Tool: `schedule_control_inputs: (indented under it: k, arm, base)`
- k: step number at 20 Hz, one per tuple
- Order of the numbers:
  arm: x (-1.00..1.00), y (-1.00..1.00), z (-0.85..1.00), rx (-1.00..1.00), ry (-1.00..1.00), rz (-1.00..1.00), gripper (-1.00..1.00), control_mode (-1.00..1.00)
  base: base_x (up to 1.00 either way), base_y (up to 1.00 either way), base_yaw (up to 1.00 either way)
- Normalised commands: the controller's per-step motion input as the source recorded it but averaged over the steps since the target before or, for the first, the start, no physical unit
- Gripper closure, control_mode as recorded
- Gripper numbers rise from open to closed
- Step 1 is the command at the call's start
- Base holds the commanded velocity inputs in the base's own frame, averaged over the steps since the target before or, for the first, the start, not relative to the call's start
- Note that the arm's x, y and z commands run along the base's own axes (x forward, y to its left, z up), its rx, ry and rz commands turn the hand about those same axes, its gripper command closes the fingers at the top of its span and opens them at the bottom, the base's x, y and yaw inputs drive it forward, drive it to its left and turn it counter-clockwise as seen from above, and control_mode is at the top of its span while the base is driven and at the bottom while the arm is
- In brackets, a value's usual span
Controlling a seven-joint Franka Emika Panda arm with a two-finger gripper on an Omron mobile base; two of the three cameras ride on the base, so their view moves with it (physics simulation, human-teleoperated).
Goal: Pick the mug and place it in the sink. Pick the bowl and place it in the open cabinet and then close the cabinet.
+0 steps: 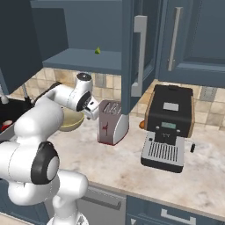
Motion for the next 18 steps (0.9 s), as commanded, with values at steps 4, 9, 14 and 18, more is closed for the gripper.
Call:
schedule_control_inputs:
  k: [4, 9, 14, 18]
  arm:
    - [0.00, 0.05, -0.24, 0.13, 0.05, -0.11, -1.00, -1.00]
    - [0.00, 0.15, -0.32, 0.09, 0.00, -0.08, -1.00, -1.00]
    - [0.00, 0.19, -0.32, 0.07, 0.00, -0.07, -1.00, -1.00]
    - [0.00, 0.21, -0.23, 0.03, 0.00, -0.07, -1.00, -1.00]
  base:
    - [0.00, 0.00, 0.00]
    - [0.00, 0.00, 0.00]
    - [0.00, 0.00, 0.00]
    - [0.00, 0.00, 0.00]
